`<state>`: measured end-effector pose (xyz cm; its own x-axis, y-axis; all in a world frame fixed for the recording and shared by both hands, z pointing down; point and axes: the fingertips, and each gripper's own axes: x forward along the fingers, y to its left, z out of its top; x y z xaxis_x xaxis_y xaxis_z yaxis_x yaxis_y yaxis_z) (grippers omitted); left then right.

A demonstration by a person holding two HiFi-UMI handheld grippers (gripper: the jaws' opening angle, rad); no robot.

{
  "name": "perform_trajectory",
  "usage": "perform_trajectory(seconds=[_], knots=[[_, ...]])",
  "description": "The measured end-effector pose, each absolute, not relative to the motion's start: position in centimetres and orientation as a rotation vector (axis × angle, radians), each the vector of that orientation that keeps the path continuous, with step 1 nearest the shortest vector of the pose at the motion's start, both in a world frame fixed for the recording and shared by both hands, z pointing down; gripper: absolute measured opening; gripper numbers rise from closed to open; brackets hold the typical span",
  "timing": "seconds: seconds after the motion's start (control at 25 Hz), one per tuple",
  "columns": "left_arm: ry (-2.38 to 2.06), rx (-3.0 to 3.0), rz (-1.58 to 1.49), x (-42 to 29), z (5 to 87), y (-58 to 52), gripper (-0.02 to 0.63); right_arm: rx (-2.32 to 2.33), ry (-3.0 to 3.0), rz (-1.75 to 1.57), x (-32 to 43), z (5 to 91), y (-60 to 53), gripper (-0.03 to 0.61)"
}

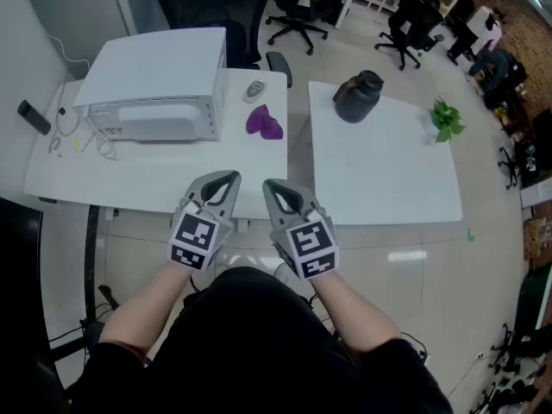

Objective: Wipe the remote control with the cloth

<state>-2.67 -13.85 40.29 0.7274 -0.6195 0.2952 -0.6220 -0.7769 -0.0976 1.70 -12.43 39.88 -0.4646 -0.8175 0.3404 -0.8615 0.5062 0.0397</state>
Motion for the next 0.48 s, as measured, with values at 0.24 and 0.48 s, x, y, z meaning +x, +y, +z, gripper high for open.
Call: perform_trajectory(seconds=[0.24, 0.48], knots=[[-0.993, 2.934, 0.520, -4.0, 40.0, -15.6, 0.002, 1.461, -2.406, 0.206, 0.1, 40.5, -13.3, 0.017], [-0.972, 2.883, 0.536, -3.5, 40.5, -19.5, 0.002, 1.500, -2.350, 0.228, 1.1, 41.1, -15.1, 0.017]])
